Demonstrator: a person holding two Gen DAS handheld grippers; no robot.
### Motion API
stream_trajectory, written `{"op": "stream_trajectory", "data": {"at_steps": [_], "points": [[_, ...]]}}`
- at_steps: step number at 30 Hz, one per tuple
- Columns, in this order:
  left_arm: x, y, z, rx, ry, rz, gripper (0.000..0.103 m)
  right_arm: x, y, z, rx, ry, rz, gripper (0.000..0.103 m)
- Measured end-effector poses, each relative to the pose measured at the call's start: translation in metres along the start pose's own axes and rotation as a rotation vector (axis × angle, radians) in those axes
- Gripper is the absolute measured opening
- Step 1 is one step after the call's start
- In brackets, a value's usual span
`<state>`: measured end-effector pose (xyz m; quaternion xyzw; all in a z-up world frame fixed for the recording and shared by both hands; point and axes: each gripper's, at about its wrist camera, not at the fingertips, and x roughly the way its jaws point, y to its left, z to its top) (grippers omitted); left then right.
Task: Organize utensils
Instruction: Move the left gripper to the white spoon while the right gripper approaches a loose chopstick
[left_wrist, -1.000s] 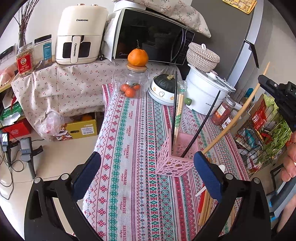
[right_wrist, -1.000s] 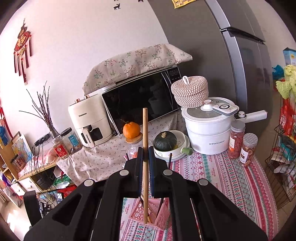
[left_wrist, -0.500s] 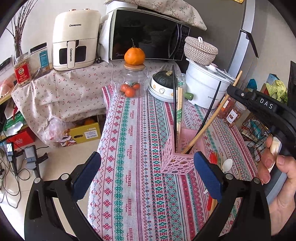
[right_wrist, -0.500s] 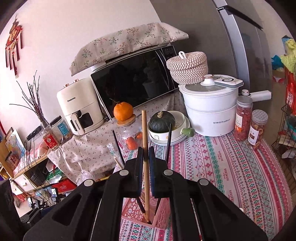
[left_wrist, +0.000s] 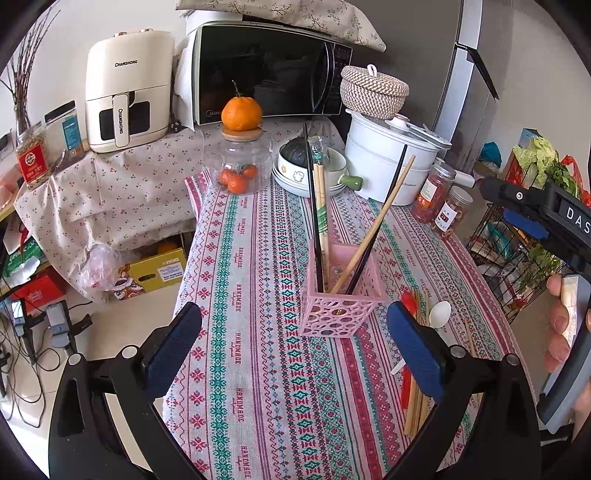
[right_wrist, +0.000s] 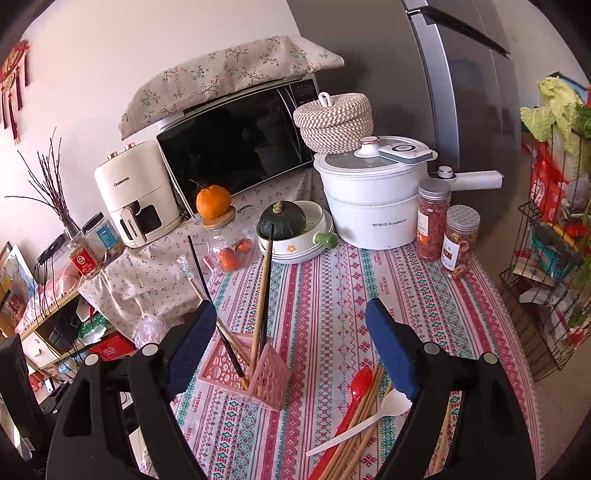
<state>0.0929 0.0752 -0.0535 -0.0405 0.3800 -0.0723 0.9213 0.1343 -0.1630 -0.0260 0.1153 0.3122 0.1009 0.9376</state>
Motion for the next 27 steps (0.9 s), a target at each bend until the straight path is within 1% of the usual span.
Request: {"op": "stream_trajectory", "data": {"at_steps": [3,5,11,14,17,21,25,27], "points": [[0.002,-0.008,-0.004,0.02,0.012,-0.006,0.096,-0.006,-0.013,-0.008,-0.01,0.028,-0.039,0.091],[0.004,-0.014,-0.007,0.032,0.022,-0.014,0.096,-0.008,-0.021,-0.014,-0.007,0.046,-0.062,0.092],[0.014,-0.031,-0.017,0.056,0.073,-0.049,0.096,-0.005,-0.046,-0.036,0.002,0.14,-0.112,0.092],[0.021,-0.04,-0.023,0.071,0.116,-0.068,0.096,0.003,-0.059,-0.048,-0.001,0.216,-0.151,0.092],[0.032,-0.052,-0.03,0.097,0.18,-0.088,0.096,0.011,-0.075,-0.057,0.043,0.299,-0.172,0.092],[0.046,-0.069,-0.04,0.15,0.259,-0.115,0.096,0.012,-0.097,-0.066,0.08,0.354,-0.202,0.092],[0.055,-0.091,-0.05,0.221,0.3,-0.13,0.096,0.009,-0.115,-0.072,0.076,0.387,-0.231,0.092],[0.059,-0.103,-0.052,0.252,0.314,-0.156,0.096,0.009,-0.123,-0.076,0.055,0.412,-0.252,0.092]]}}
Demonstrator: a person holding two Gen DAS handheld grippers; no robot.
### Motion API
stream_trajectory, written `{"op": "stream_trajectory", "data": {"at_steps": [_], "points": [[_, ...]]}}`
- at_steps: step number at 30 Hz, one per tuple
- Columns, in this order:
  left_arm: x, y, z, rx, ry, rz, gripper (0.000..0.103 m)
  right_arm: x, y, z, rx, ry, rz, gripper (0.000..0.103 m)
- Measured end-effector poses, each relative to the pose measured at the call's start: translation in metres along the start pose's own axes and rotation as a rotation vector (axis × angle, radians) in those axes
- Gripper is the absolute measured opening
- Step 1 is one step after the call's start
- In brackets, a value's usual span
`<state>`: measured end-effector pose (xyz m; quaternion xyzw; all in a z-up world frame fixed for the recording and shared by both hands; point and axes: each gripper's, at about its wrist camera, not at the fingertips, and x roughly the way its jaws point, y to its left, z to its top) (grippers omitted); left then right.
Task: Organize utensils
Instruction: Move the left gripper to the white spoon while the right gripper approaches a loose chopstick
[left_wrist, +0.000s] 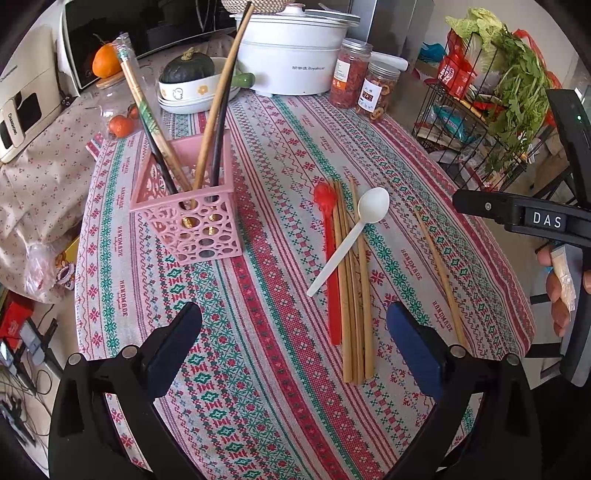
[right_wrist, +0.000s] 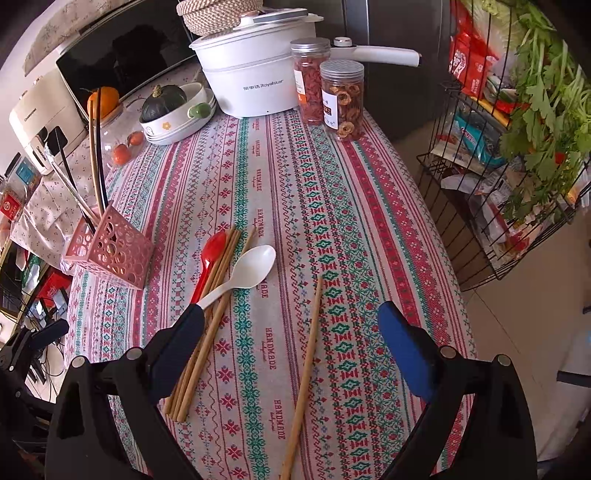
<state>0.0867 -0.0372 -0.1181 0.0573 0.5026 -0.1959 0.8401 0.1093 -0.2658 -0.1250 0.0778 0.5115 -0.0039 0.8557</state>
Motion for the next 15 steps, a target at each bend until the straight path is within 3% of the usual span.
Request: {"op": "stream_trajectory", "data": {"at_steps": [3,5,8,15], "points": [[0.009,-0.018,0.008,0.065,0.015,-0.024,0.089,0.003,-0.014,-0.003,-0.021,0.025,-0.037,0.092],[0.016,-0.033,0.014,0.127,0.033,-0.049,0.073,0.004,-0.025,-0.004,-0.014,0.041,-0.055,0.092],[0.034,-0.052,0.026,0.199,0.064,-0.04,0.063,0.007,-0.04,-0.005,0.002,0.072,-0.05,0.092],[0.088,-0.084,0.068,0.279,0.137,-0.041,0.057,0.019,-0.056,-0.009,0.001,0.118,-0.055,0.092]]}}
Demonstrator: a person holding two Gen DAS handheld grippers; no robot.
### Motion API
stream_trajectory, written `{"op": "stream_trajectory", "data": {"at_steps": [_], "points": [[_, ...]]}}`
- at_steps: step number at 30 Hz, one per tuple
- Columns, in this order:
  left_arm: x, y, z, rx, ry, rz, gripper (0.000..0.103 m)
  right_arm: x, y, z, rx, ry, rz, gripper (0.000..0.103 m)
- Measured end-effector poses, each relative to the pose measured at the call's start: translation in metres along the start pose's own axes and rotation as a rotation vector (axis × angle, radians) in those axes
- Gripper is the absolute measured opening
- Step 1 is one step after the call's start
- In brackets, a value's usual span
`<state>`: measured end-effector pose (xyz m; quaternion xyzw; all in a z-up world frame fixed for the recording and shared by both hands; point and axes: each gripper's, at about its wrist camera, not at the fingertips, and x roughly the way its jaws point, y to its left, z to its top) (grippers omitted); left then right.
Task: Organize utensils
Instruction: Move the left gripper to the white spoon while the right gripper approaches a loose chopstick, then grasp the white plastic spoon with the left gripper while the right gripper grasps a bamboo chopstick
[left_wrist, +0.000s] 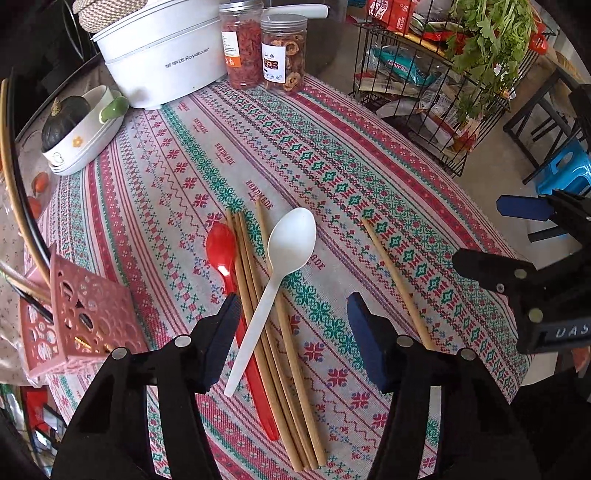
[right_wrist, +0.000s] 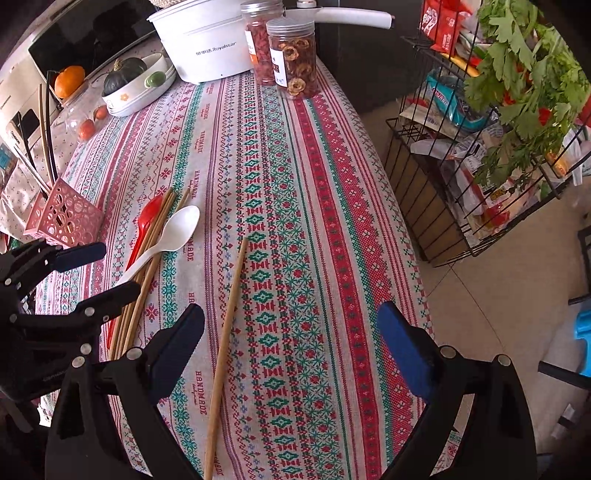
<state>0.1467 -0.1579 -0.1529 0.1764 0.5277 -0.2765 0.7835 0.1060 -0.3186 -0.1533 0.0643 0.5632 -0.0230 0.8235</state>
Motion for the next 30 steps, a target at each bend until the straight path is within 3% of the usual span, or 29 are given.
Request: {"op": "stream_trajectory", "data": {"at_steps": [11,17,22,30], "points": [[0.046,-0.003,0.038,0.044,0.087,0.076,0.053,0.011,-0.007,0.003,-0.042,0.024,-0.024,0.092],[0.058,-0.007,0.042,0.048,0.109,0.062,0.035,0.012,-0.008,0.004,-0.041,0.027,-0.018,0.092],[0.051,-0.006,0.042,0.03,0.075,0.065,0.035,0.015,-0.008,0.005,-0.035,0.033,-0.018,0.092],[-0.003,0.02,0.026,-0.074,-0.076,0.03,0.035,0.018,0.002,0.009,-0.037,0.03,-0.003,0.092]]}}
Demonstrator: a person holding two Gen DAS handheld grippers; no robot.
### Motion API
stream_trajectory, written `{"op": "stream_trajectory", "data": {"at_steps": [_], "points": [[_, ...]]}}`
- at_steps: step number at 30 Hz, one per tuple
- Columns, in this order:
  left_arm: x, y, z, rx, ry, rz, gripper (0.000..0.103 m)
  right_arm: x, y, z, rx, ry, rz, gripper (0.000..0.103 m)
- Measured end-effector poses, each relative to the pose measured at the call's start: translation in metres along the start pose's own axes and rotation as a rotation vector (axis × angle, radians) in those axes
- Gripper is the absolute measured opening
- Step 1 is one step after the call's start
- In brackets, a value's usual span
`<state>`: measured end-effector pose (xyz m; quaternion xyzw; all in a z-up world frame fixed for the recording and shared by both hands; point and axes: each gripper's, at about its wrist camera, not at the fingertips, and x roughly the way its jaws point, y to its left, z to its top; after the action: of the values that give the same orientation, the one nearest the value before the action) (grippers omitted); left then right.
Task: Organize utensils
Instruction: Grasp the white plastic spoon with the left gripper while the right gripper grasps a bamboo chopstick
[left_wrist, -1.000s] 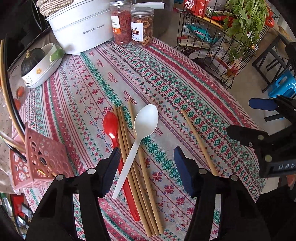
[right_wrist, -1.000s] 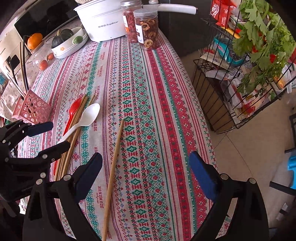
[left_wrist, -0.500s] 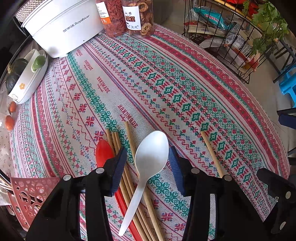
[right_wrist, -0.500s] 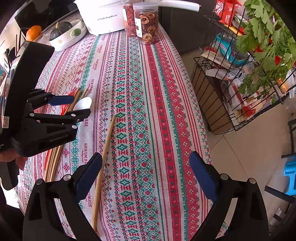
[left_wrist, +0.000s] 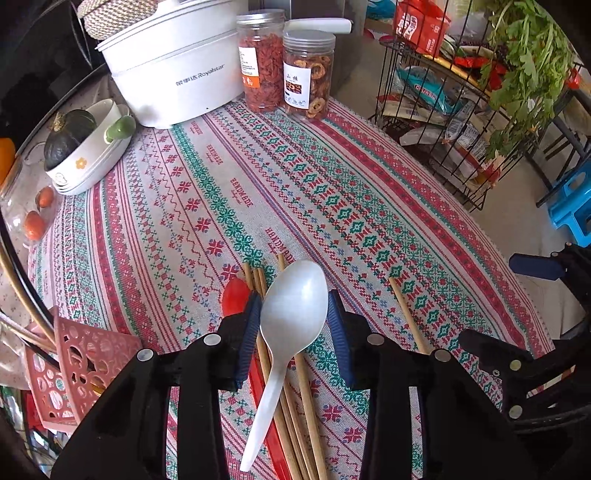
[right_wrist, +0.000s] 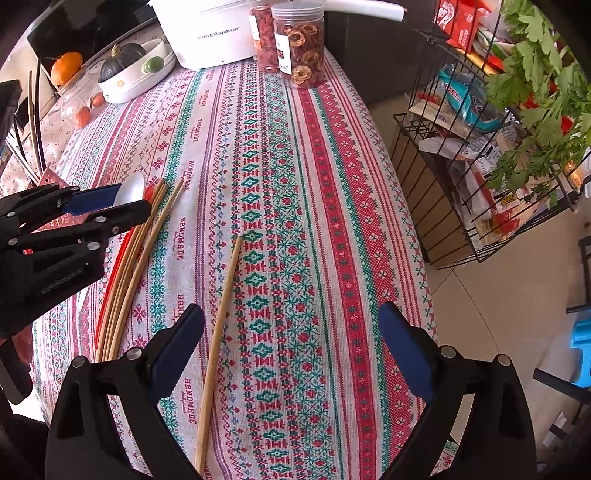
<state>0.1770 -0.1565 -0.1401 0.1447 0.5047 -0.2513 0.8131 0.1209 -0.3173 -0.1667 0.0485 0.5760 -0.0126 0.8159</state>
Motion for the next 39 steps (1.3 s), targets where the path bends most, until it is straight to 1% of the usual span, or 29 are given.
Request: {"op": "stream_trajectory", "data": {"at_steps": [4,7,9,10,12,13,14,15,18,19,21,22,24,26,27,30,32,36,39], "points": [[-0.026,0.02,-0.014,-0.089,-0.075,-0.034,0.035,0.006,0.013,0.001,-0.024,0.006,0.012,0.092],[-0.042,0.029,-0.026,-0.13,-0.119,-0.055,0.034,0.013,0.026,0.002,-0.049,0.013,0.018,0.09],[-0.051,0.032,-0.034,-0.137,-0.137,-0.067,0.034,0.021,0.033,0.004,-0.059,0.03,0.02,0.078],[-0.056,0.034,-0.039,-0.137,-0.142,-0.07,0.035,0.026,0.036,0.004,-0.06,0.044,0.018,0.076],[-0.064,0.037,-0.048,-0.138,-0.149,-0.07,0.035,0.036,0.04,0.004,-0.062,0.072,0.016,0.066],[-0.068,0.04,-0.053,-0.141,-0.152,-0.073,0.035,0.04,0.041,0.003,-0.064,0.083,0.01,0.062],[-0.072,0.042,-0.058,-0.145,-0.156,-0.075,0.035,0.044,0.042,0.003,-0.065,0.094,0.007,0.055],[-0.074,0.045,-0.062,-0.149,-0.159,-0.078,0.035,0.047,0.044,0.002,-0.066,0.1,-0.001,0.055],[-0.081,0.053,-0.074,-0.164,-0.166,-0.086,0.035,0.046,0.053,0.001,-0.099,0.08,-0.038,0.043],[-0.084,0.055,-0.078,-0.17,-0.169,-0.087,0.035,0.046,0.055,0.001,-0.106,0.075,-0.038,0.04],[-0.088,0.06,-0.085,-0.187,-0.178,-0.096,0.035,0.045,0.06,0.0,-0.112,0.07,-0.034,0.029],[-0.089,0.063,-0.089,-0.196,-0.184,-0.099,0.035,0.045,0.062,0.0,-0.114,0.067,-0.033,0.026],[-0.092,0.069,-0.095,-0.215,-0.196,-0.104,0.035,0.044,0.067,-0.002,-0.125,0.058,-0.029,0.015],[-0.094,0.074,-0.099,-0.241,-0.215,-0.11,0.034,0.044,0.072,-0.004,-0.134,0.05,-0.018,0.009],[-0.097,0.077,-0.102,-0.257,-0.228,-0.114,0.034,0.043,0.073,-0.005,-0.131,0.045,-0.02,0.008],[-0.109,0.086,-0.109,-0.304,-0.295,-0.12,0.034,0.041,0.072,-0.005,-0.105,0.032,-0.004,0.006],[-0.121,0.091,-0.112,-0.334,-0.355,-0.121,0.034,0.034,0.072,-0.005,-0.094,0.002,-0.005,0.006],[-0.148,0.106,-0.111,-0.394,-0.495,-0.1,0.034,0.006,0.081,-0.003,-0.099,-0.107,0.019,0.006],[-0.171,0.114,-0.103,-0.411,-0.629,-0.065,0.034,-0.017,0.087,-0.003,-0.09,-0.181,0.052,0.006]]}}
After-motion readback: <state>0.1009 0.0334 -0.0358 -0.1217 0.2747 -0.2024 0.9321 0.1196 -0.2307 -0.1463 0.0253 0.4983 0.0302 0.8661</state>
